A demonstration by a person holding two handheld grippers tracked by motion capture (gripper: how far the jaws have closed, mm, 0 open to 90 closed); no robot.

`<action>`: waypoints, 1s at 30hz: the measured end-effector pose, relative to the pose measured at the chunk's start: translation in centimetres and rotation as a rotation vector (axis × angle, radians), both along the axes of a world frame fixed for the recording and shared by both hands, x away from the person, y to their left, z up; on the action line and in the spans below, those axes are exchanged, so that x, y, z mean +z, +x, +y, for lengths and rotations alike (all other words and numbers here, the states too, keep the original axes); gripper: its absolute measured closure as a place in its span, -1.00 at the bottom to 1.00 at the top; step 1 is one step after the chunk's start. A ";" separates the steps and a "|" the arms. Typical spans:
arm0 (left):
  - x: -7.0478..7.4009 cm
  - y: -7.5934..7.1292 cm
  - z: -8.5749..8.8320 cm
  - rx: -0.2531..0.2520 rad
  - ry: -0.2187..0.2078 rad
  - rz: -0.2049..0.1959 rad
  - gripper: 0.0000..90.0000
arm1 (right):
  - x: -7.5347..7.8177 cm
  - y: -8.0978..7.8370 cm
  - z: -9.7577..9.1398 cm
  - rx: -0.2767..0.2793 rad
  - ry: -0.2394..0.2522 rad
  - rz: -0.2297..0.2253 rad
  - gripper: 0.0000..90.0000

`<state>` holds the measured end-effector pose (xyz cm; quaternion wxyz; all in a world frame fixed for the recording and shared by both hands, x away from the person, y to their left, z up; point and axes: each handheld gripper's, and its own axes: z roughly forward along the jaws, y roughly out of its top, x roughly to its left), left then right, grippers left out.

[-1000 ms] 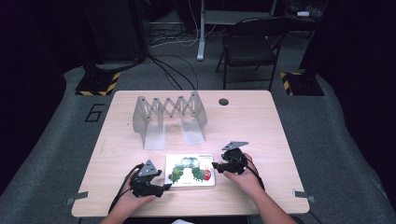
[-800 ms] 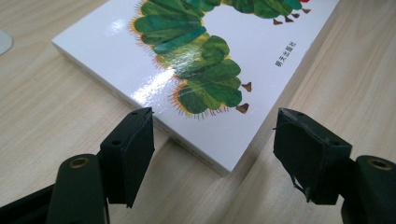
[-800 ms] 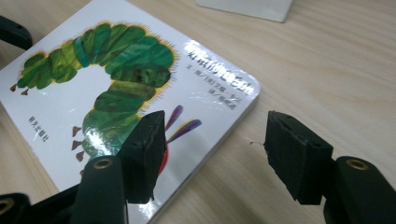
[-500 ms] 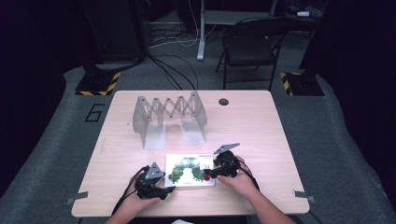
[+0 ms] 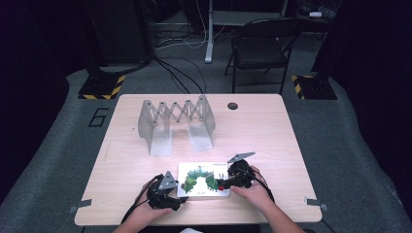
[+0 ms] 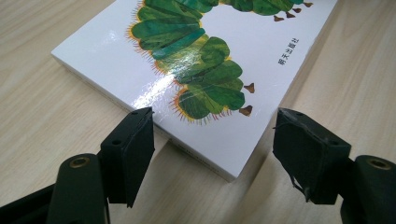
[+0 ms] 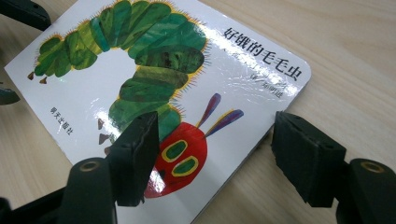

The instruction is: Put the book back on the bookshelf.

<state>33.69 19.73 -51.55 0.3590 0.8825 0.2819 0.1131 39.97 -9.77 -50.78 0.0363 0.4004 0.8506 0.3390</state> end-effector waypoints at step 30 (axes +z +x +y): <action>-1.2 -0.1 -1.3 0.015 -0.032 -0.035 -0.50 | 2.7 3.8 -0.4 -0.112 -0.016 0.019 -0.20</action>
